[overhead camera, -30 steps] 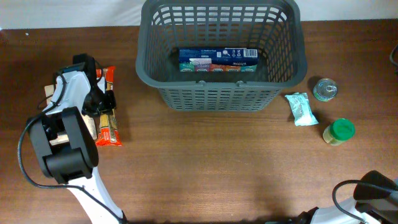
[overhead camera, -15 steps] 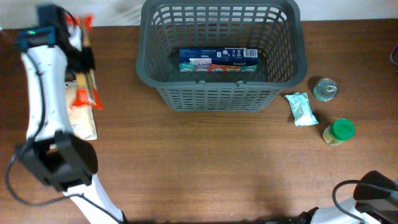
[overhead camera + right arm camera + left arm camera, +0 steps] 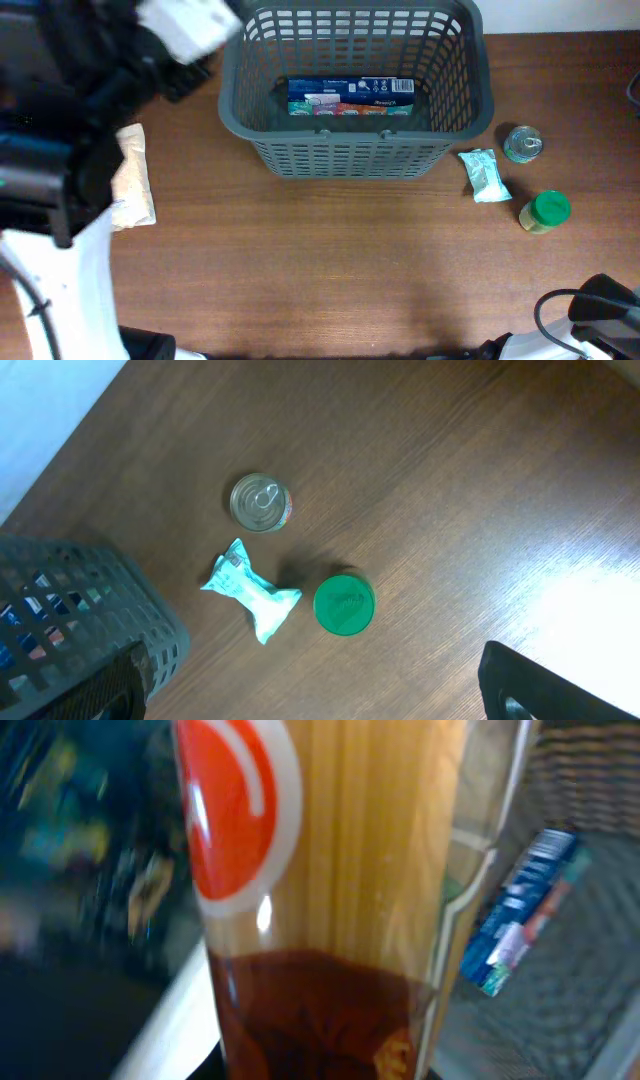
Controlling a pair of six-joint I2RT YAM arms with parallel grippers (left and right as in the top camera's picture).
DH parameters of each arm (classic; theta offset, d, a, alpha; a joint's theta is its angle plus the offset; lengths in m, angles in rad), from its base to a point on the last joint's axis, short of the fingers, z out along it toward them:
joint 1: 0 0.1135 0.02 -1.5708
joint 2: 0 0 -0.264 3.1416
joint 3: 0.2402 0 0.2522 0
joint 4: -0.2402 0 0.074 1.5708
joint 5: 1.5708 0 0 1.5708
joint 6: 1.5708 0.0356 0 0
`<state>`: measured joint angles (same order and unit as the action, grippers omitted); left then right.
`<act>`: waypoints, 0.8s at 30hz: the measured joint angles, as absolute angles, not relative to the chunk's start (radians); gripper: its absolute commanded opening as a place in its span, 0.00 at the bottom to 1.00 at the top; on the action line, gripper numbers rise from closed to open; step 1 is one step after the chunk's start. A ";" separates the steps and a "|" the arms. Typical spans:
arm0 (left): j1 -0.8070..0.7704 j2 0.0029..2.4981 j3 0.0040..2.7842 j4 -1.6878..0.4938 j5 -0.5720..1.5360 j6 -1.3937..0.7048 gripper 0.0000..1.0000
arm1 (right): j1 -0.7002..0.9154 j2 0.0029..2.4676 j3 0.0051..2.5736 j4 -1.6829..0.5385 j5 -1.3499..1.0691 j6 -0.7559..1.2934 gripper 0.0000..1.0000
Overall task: Pack container
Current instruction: 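Move the spaghetti pack into the basket and release it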
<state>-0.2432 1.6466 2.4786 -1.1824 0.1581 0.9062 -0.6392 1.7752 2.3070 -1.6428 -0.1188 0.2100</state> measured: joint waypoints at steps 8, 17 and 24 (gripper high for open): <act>-0.358 1.873 2.431 -1.185 0.158 1.144 0.01 | -0.639 1.775 2.307 -1.642 -0.119 0.210 0.99; -0.441 2.173 2.413 -1.174 0.109 1.186 0.02 | -0.639 1.775 2.307 -1.642 -0.119 0.210 0.99; -0.511 2.282 2.410 -1.161 0.021 1.110 0.02 | -0.639 1.775 2.307 -1.643 -0.119 0.211 0.99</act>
